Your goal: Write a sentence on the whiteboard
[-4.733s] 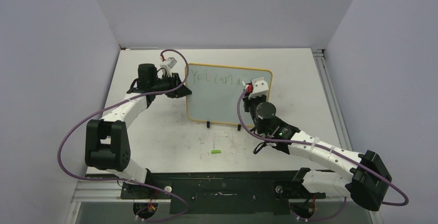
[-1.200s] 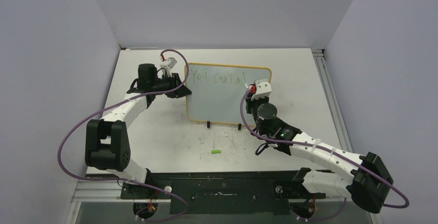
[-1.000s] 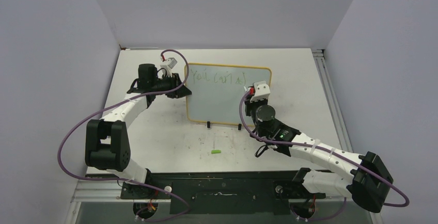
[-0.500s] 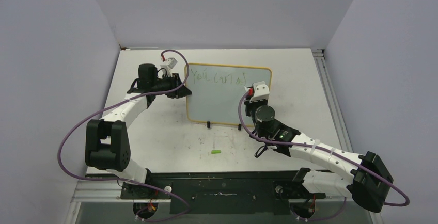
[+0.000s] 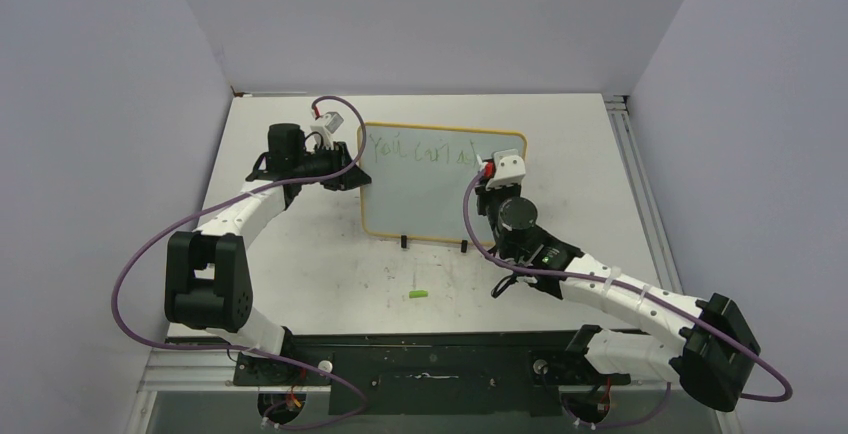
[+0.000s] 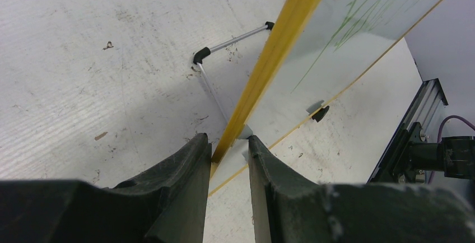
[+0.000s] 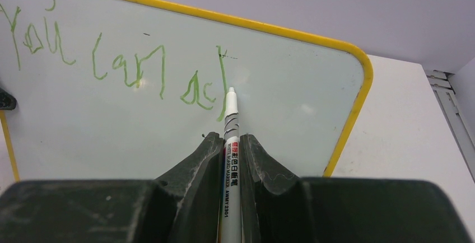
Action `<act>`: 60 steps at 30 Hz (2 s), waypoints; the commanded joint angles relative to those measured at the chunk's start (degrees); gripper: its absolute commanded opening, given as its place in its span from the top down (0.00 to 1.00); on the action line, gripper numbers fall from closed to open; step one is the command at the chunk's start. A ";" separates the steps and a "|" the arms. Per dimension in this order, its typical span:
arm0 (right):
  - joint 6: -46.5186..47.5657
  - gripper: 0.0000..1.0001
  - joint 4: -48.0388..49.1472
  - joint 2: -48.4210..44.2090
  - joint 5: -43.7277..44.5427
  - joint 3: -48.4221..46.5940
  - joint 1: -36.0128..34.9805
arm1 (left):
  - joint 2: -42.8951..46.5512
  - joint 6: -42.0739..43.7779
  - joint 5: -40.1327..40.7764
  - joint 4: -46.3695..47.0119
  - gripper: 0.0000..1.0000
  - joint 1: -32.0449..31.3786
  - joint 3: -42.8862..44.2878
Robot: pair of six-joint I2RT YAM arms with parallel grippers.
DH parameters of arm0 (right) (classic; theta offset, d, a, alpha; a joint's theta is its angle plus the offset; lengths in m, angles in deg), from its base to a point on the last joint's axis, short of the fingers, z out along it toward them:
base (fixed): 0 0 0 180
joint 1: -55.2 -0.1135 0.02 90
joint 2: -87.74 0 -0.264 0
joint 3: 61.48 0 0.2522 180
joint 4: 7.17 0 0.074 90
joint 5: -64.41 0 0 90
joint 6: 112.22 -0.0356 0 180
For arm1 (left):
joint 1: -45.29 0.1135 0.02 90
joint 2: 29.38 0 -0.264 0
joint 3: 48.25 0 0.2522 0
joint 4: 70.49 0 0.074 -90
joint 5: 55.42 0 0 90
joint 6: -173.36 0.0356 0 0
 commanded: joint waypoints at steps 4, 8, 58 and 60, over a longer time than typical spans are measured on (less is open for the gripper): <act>0.66 0.95 2.84 0.25 0.92 -2.22 0.68 | 1.42 0.63 -0.44 0.03 0.72 -0.75 2.62; 0.66 0.95 2.39 -0.15 1.21 -1.73 0.79 | 1.43 0.63 -0.43 0.03 0.72 -0.75 2.62; -1.80 0.95 -1.27 -6.77 2.74 2.16 -1.11 | 1.70 0.63 0.03 0.03 0.72 -0.75 2.53; -1.20 0.95 -0.64 -6.18 2.89 1.79 -0.85 | 1.77 0.63 0.00 0.03 0.72 -0.75 2.52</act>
